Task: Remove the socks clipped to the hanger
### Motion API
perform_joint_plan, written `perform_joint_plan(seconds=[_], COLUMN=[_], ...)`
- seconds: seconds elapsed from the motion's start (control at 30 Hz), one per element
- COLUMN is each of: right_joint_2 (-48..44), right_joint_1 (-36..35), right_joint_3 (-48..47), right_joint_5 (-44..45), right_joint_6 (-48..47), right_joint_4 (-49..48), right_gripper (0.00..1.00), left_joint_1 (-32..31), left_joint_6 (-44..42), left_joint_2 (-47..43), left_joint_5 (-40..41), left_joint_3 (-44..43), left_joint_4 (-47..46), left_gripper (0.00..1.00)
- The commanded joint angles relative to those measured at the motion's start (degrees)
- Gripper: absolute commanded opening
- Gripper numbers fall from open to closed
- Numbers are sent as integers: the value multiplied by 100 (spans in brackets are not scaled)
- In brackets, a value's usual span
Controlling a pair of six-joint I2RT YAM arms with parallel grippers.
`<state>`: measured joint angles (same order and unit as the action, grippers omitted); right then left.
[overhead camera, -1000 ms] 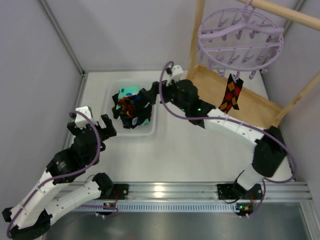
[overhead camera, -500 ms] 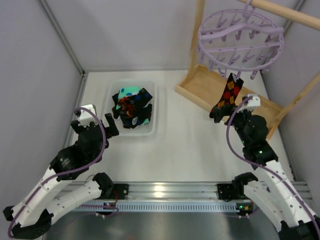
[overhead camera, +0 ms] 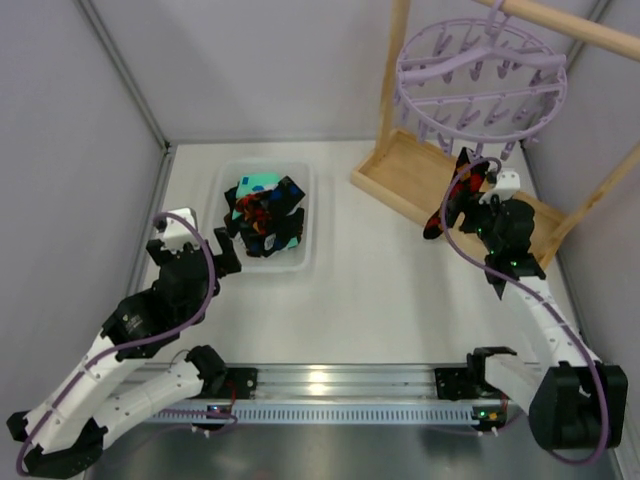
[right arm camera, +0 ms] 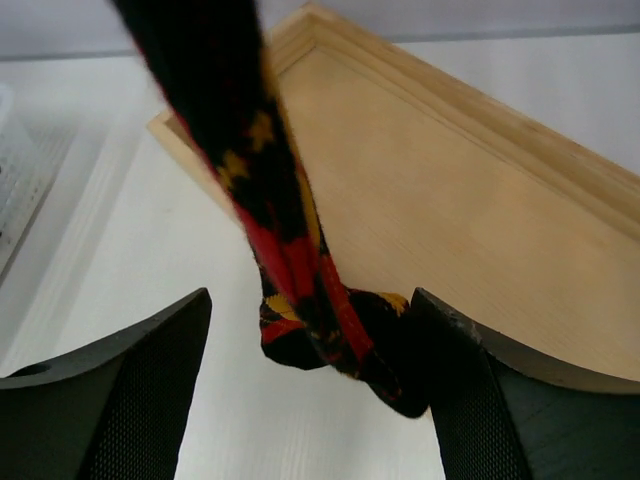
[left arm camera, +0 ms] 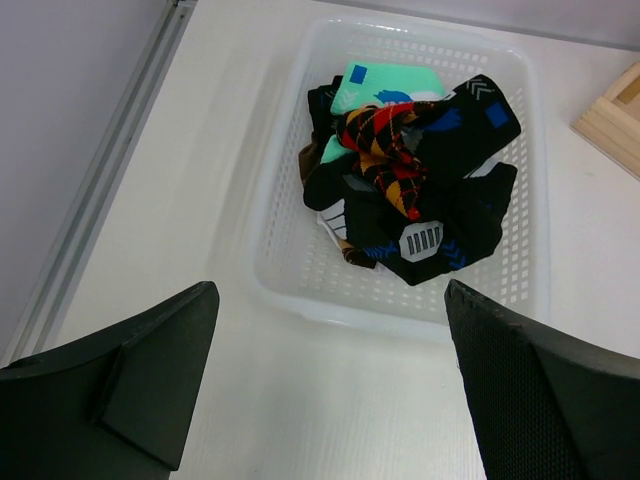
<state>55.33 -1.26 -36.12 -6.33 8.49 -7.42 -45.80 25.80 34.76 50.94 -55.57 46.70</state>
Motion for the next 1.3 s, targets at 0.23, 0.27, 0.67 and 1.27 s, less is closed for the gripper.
perform_joint_plan(seconds=[0.23, 0.27, 0.67, 1.27], right_joint_2=[742, 742, -549, 1172], right_joint_1=[64, 64, -1899, -4997], right_joint_3=[245, 350, 1493, 229], right_joint_5=[-1335, -1432, 1258, 5789], right_joint_6=[-622, -560, -479, -1604], right_joint_4=[-2483, -2579, -2915, -3704], right_gripper=[32, 21, 0, 0], left_joint_1=[36, 36, 10, -1247], left_joint_6=[-58, -66, 321, -1771], left_joint_2=[329, 408, 2049, 7728], left_joint_5=[-277, -312, -2228, -2641], left_joint_3=[11, -50, -1946, -9066], left_joint_4=[-117, -117, -627, -644], left_gripper=[98, 98, 98, 98])
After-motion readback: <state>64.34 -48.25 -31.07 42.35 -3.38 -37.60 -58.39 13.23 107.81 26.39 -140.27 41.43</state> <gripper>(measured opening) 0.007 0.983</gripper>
